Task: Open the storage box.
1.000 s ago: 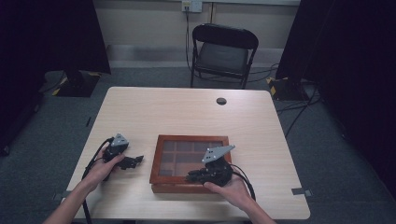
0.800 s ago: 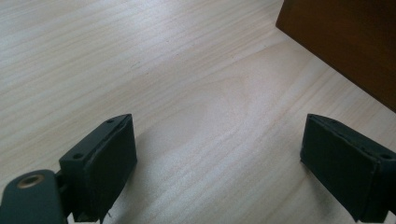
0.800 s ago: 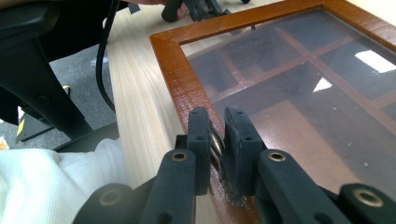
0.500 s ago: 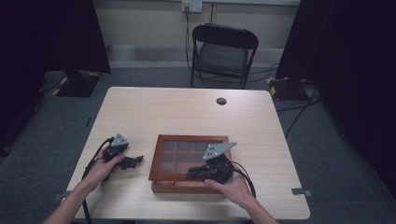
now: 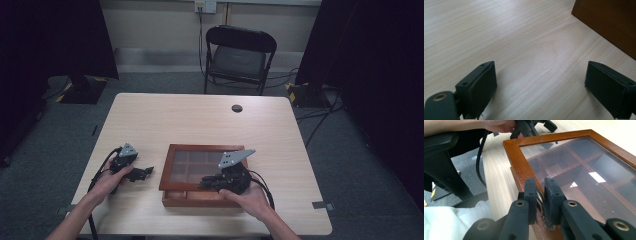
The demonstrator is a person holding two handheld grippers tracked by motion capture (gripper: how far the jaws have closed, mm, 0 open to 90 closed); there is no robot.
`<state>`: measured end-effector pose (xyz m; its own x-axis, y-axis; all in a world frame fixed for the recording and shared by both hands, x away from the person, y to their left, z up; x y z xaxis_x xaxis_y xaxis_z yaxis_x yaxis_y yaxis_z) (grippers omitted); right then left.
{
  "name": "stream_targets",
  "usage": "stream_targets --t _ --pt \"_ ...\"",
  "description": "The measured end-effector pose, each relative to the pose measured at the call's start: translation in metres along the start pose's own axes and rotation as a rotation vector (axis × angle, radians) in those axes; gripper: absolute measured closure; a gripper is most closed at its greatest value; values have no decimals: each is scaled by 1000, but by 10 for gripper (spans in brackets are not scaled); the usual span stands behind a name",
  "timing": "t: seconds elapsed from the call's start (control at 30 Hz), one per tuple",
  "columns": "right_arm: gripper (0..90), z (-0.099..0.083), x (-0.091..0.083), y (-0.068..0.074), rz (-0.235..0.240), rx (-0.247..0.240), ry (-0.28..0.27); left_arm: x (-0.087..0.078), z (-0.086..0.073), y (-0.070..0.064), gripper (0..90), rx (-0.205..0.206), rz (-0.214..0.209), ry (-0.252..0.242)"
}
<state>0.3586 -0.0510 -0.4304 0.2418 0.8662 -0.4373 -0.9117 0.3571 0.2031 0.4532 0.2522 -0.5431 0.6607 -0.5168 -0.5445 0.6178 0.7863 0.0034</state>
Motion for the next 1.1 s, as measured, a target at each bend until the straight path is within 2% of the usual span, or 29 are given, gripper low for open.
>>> stream_targets --t 1.1 --pt "816 30 -10 -7 -9 -12 -41 0 0 0 98 4 1 0"
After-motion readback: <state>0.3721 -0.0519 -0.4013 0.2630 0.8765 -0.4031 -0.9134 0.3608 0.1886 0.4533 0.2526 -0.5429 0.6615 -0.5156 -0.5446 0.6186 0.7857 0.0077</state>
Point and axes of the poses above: each handheld gripper's, and its own axes: x roughly forward along the jaws, z roughly out of its top, y roughly to its left, the point moved 6 cm from there along x, roughly forward along the jaws, and after that the axes turned 10 degrees about -y, right-handed, at the moved point
